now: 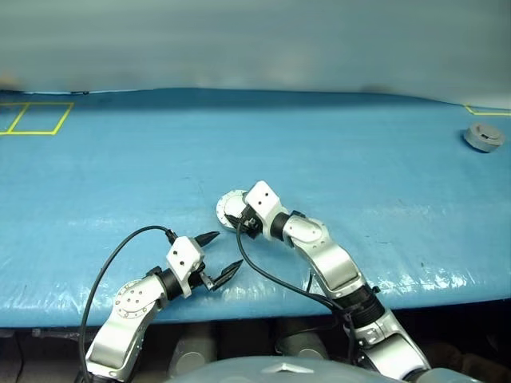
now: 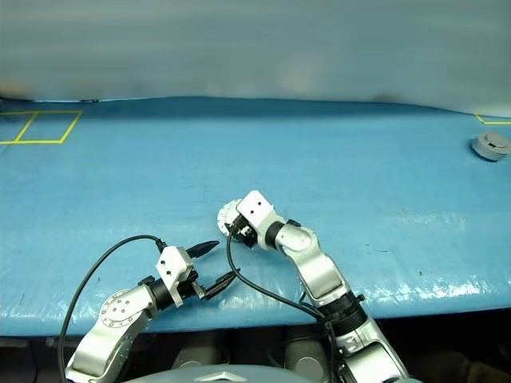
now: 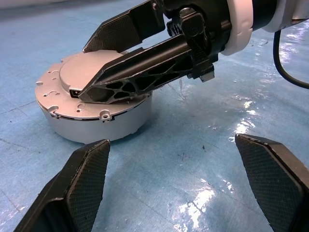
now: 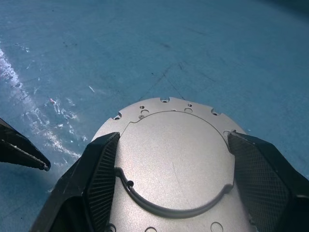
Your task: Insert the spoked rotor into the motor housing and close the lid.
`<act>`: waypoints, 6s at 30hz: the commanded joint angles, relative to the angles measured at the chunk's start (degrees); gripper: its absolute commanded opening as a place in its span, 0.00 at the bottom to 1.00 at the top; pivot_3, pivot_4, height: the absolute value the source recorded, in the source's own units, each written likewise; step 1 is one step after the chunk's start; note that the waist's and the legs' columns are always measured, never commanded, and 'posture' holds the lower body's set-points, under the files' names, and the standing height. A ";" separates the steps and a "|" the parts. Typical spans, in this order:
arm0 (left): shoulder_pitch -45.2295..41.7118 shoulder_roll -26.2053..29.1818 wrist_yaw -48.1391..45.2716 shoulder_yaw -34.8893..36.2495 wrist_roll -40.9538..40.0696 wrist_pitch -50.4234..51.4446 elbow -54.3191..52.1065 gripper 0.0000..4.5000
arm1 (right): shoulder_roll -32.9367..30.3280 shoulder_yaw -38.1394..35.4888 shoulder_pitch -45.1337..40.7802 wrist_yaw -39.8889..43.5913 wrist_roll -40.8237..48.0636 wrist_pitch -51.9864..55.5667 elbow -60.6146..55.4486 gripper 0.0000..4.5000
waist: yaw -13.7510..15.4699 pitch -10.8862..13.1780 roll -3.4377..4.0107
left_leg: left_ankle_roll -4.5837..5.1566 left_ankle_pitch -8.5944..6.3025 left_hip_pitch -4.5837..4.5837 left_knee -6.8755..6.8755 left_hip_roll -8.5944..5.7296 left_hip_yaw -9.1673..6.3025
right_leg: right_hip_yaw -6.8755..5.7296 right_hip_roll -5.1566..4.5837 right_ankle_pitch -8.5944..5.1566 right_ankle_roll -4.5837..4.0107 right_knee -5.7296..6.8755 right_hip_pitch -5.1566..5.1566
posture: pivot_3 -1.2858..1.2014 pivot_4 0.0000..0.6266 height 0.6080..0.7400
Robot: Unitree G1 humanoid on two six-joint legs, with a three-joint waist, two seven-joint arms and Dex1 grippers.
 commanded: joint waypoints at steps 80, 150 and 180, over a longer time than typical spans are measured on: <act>0.08 -0.10 0.17 0.53 -0.65 -0.88 -1.49 1.00 | -3.37 4.18 -1.37 8.62 1.54 -1.94 2.90 0.72 | -0.37 -0.09 -0.08 | -0.14 -0.13 0.08 -0.28 0.57 0.26 | 0.19 0.53 0.01 -0.33 -0.26 -0.05 | 0.52 0.24 1.00; 1.02 -0.77 0.99 0.16 -0.62 -1.10 -1.62 1.00 | 0.64 2.57 -17.12 23.92 2.84 -16.96 20.41 0.72 | -0.45 -0.01 -0.09 | -0.14 -0.13 -0.15 -0.29 0.69 0.46 | 0.32 0.83 0.14 -0.52 -0.19 -0.25 | 0.52 0.24 1.00; 1.03 -0.61 1.25 0.41 -1.01 -0.49 -2.04 1.00 | 5.03 0.56 -12.52 12.32 2.47 -9.92 16.56 0.72 | -0.39 -0.02 -0.09 | -0.15 -0.13 -0.15 -0.26 0.67 0.46 | 0.32 0.82 0.24 -0.65 -0.17 -0.24 | 0.52 0.24 1.00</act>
